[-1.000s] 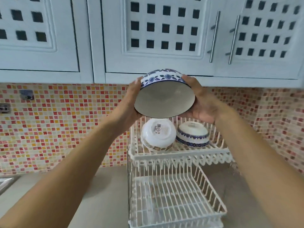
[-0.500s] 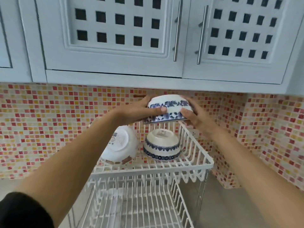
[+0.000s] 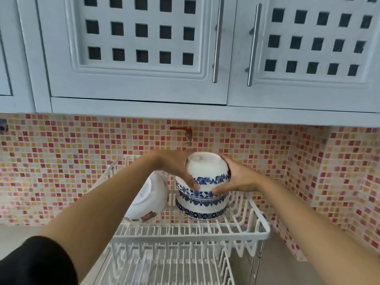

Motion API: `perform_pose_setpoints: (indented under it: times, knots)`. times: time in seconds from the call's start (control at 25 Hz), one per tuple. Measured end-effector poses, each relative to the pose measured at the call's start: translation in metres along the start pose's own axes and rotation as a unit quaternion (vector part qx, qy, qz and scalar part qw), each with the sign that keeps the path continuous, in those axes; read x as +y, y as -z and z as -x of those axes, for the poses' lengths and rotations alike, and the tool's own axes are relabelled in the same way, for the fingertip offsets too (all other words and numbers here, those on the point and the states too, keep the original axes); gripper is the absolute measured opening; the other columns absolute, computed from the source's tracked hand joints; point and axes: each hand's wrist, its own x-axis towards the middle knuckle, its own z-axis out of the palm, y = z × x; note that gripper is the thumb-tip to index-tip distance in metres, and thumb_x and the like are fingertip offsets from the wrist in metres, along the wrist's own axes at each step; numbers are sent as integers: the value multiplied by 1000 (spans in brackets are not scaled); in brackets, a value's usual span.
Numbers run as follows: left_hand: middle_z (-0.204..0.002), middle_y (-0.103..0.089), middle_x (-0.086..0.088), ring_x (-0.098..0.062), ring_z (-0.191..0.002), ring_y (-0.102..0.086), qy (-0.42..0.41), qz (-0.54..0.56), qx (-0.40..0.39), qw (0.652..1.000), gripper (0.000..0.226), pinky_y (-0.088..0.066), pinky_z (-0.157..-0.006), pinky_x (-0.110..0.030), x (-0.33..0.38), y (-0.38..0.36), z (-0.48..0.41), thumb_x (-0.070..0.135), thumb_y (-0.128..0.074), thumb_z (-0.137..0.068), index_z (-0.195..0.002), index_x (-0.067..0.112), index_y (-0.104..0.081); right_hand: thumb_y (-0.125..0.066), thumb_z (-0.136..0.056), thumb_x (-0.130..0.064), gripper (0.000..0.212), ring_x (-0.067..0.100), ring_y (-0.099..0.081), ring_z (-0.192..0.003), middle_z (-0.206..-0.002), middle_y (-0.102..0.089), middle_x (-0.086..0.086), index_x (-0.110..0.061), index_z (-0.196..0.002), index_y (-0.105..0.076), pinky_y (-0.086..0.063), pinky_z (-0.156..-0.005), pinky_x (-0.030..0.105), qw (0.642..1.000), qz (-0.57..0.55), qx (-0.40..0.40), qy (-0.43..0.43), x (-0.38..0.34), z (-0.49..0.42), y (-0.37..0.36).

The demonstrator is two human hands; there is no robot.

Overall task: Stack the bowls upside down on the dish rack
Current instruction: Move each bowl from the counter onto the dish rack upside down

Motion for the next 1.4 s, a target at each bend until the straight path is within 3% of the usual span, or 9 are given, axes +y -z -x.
perform_pose_setpoints:
  times: [0.16,0.36,0.72,0.88,0.96,1.04,1.12,1.24,1.4]
  knots:
    - [-128,-49,12,-14,-117,-48,22,-48,-15,998,91,-38,-105,-29,-2,-9,-13,33,-85,-65,-139,29,-32,-83,-43,-62,124,17,-41,-129,-145,-38,-6,-32,-144,-18,-38,-109,40,998,59,-24,-22,6,-10,1]
    - [-145,-42,9,-22,-132,-44,83,-137,-11,987,126,-36,-111,-44,-17,-16,-31,70,-82,-35,-141,35,-24,-75,-36,-76,127,19,-45,-124,-142,-43,-7,-32,-142,-21,-42,-105,40,986,154,-45,-51,14,-21,-7]
    - [-156,-29,1,-26,-140,-33,131,-185,-65,972,121,-31,-115,-44,-13,-16,-39,61,-81,-54,-149,29,-12,-80,-42,-67,120,22,-42,-130,-143,-45,-5,-31,-141,-24,-33,-112,42,979,173,-78,-78,10,-22,-9]
    - [-162,-10,-3,-29,-147,-20,138,-209,-80,965,134,-24,-118,-46,-13,-17,-38,65,-76,-58,-150,27,15,-81,-43,-66,124,21,-40,-131,-146,-43,-5,-31,-144,-19,-31,-111,38,971,197,-90,-100,1,-19,-6]
    - [-162,1,-2,-28,-149,-13,117,-203,-67,970,131,-19,-120,-45,-12,-15,-33,63,-72,-64,-148,25,22,-81,-45,-65,130,23,-29,-140,-155,-27,-2,-26,-149,-11,-23,-116,41,963,229,-91,-105,-5,-16,-4]
    - [-162,4,-3,-26,-149,-10,64,-190,-11,980,117,-15,-121,-43,-12,-10,-19,57,-68,-74,-150,20,13,-82,-55,-54,129,22,-15,-146,-160,-8,0,-21,-151,-2,-17,-120,40,965,222,-89,-110,-17,-12,-1]
    - [-161,-13,-6,-25,-147,-21,1,-195,78,978,88,-20,-119,-39,-13,0,4,46,-58,-88,-152,13,-7,-75,-73,-34,110,20,-11,-147,-160,-1,1,-18,-151,0,-14,-119,35,976,187,-70,-91,-36,-4,0]
    - [-152,-39,-7,-24,-136,-42,-52,-183,175,966,56,-32,-111,-36,-24,16,50,33,-47,-96,-146,12,-32,-54,-89,-45,81,17,-15,-146,-160,-6,-1,-21,-151,-8,-15,-115,31,980,196,24,-27,-77,7,-11]
    - [-141,-53,-9,-24,-124,-54,-48,-164,249,953,44,-41,-102,-34,-71,32,127,32,-41,-99,-138,13,-45,-37,-93,-53,64,17,-22,-144,-158,-17,-4,-26,-149,-21,-19,-114,36,988,117,99,26,-155,4,-64]
